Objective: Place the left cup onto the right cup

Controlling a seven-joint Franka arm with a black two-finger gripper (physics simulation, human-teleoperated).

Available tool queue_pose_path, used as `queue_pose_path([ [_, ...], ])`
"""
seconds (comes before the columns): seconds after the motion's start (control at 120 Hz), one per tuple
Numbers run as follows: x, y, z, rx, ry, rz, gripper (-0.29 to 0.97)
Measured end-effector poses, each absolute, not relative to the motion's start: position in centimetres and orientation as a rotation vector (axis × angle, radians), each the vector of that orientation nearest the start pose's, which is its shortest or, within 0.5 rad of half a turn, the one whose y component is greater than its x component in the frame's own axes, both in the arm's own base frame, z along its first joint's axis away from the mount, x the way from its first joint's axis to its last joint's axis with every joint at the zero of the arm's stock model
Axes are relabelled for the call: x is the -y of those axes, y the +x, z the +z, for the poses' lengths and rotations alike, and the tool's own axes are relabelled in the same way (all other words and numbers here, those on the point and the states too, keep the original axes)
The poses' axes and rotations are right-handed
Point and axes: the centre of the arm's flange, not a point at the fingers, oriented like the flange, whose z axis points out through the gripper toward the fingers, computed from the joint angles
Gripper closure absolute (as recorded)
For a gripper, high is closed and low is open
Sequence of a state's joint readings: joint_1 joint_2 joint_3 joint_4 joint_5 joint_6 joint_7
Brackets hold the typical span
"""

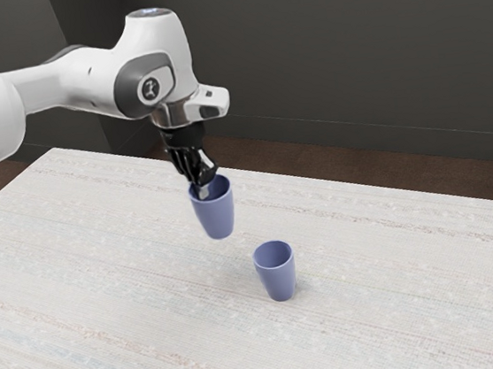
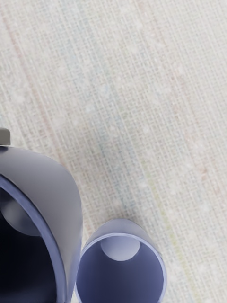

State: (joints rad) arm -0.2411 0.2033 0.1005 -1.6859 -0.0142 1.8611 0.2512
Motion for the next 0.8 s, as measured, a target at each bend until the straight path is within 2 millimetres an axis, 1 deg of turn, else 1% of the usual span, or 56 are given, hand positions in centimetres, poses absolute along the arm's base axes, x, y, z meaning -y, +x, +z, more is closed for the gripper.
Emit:
queue_pose_path([
  [0.175, 10.4, 61.9, 47.2, -0.631, -3.073, 0.040, 0.76],
  [0.367, 12.3, 62.3, 47.1, -0.672, -3.067, 0.030, 0.76],
  [0.617, 14.5, 62.8, 46.2, -0.714, -3.068, 0.038, 0.76],
  [0.8, 15.3, 63.0, 45.3, -0.730, -3.066, 0.053, 0.76],
])
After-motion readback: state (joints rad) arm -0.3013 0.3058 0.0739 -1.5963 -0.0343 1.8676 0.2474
